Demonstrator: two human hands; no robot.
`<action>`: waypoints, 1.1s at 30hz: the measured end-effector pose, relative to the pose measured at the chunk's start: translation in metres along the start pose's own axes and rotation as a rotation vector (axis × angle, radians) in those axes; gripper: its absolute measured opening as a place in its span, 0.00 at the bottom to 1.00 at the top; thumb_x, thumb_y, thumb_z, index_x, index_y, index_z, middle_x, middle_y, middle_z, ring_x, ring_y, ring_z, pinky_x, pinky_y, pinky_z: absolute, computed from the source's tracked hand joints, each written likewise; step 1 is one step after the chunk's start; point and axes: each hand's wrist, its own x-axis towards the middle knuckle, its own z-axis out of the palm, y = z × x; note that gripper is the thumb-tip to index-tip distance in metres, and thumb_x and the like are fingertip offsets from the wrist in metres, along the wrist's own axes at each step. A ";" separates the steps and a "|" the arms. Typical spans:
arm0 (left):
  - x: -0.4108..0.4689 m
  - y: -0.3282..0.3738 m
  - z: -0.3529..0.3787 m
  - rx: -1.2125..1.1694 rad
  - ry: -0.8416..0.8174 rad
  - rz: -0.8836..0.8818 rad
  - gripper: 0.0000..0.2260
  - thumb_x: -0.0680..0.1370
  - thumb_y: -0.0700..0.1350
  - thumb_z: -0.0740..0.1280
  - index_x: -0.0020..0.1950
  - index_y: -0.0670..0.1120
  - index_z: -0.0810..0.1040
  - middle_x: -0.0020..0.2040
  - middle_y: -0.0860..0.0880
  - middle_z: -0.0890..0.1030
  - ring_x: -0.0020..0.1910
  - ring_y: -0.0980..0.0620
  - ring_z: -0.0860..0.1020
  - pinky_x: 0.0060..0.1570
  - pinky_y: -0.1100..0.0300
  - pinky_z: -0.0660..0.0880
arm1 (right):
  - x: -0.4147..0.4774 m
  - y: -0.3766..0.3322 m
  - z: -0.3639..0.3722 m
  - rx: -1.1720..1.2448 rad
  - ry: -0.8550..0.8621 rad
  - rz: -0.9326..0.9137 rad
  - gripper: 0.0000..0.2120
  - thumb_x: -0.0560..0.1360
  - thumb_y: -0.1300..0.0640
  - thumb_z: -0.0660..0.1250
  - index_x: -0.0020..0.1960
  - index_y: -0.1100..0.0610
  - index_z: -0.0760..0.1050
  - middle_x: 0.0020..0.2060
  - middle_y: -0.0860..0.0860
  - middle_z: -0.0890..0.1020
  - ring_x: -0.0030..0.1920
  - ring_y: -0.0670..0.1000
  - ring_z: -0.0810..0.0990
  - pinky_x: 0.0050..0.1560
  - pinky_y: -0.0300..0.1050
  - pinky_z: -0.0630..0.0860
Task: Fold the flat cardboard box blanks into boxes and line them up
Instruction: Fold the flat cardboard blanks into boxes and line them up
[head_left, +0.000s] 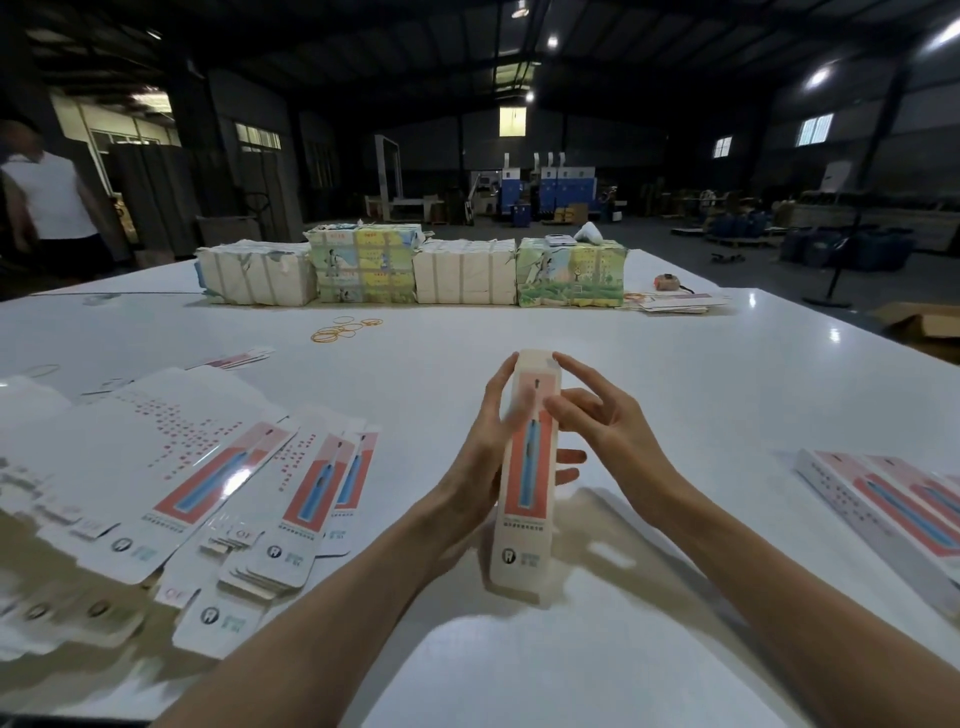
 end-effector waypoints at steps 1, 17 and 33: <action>0.001 -0.003 0.002 0.032 -0.021 -0.002 0.36 0.76 0.55 0.74 0.77 0.71 0.58 0.71 0.49 0.75 0.58 0.38 0.85 0.51 0.44 0.85 | 0.000 0.000 0.000 -0.007 -0.001 0.006 0.27 0.80 0.49 0.69 0.78 0.44 0.68 0.53 0.49 0.87 0.57 0.52 0.87 0.56 0.45 0.84; -0.006 -0.008 0.000 0.235 0.018 0.007 0.42 0.70 0.45 0.76 0.75 0.66 0.57 0.63 0.49 0.77 0.50 0.49 0.87 0.42 0.59 0.84 | 0.002 0.008 0.004 -0.056 -0.010 0.048 0.13 0.83 0.49 0.67 0.64 0.52 0.74 0.53 0.48 0.86 0.56 0.52 0.86 0.56 0.49 0.85; -0.008 -0.007 0.000 0.263 -0.170 -0.091 0.39 0.75 0.39 0.74 0.75 0.66 0.58 0.61 0.45 0.79 0.44 0.39 0.88 0.43 0.53 0.85 | 0.009 0.012 -0.013 -0.156 0.147 -0.026 0.11 0.83 0.68 0.62 0.55 0.57 0.81 0.50 0.49 0.87 0.51 0.53 0.88 0.47 0.50 0.87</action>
